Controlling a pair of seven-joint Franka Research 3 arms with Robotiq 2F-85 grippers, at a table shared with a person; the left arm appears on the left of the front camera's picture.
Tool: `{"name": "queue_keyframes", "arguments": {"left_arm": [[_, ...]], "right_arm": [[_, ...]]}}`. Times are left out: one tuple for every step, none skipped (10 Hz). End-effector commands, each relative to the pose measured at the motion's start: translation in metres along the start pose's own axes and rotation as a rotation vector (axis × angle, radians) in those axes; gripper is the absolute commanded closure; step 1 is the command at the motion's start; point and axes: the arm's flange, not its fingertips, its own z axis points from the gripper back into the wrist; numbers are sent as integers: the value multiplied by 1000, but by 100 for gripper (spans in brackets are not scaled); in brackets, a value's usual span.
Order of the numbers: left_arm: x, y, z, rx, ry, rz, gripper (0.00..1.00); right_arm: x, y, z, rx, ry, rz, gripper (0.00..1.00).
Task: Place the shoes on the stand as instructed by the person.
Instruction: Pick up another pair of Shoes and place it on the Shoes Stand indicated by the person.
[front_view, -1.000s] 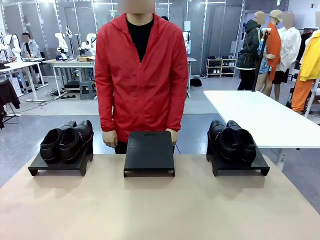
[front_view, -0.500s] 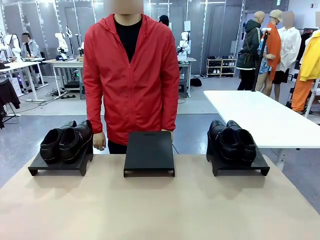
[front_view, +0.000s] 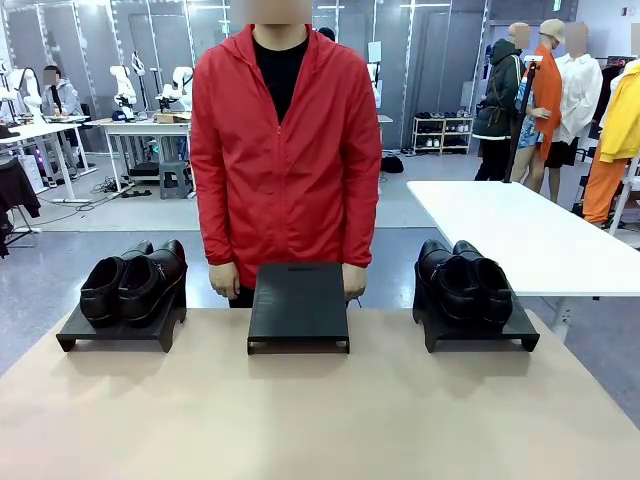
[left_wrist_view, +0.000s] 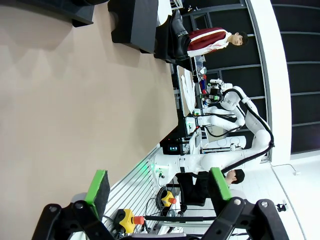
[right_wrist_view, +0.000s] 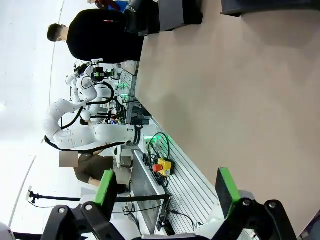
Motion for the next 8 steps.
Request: {"name": "queue_keyframes", "arguments": {"left_arm": [[-2, -1, 1, -8, 8, -12, 0], [-2, -1, 1, -8, 8, -12, 0], [-2, -1, 1, -8, 8, -12, 0], [-2, -1, 1, -8, 8, -12, 0], [-2, -1, 1, -8, 8, -12, 0], [-2, -1, 1, -8, 8, -12, 0], [-2, -1, 1, -8, 8, -12, 0], [-2, -1, 1, -8, 8, -12, 0]], "right_arm": [[-2, 3, -1, -21, 12, 2, 0], [-2, 3, -1, -21, 12, 2, 0], [-2, 3, -1, -21, 12, 2, 0], [-2, 3, -1, -21, 12, 2, 0], [-2, 3, -1, -21, 12, 2, 0], [-2, 3, -1, -21, 12, 2, 0], [-2, 3, -1, -21, 12, 2, 0], [-2, 3, -1, -21, 12, 2, 0]]}}
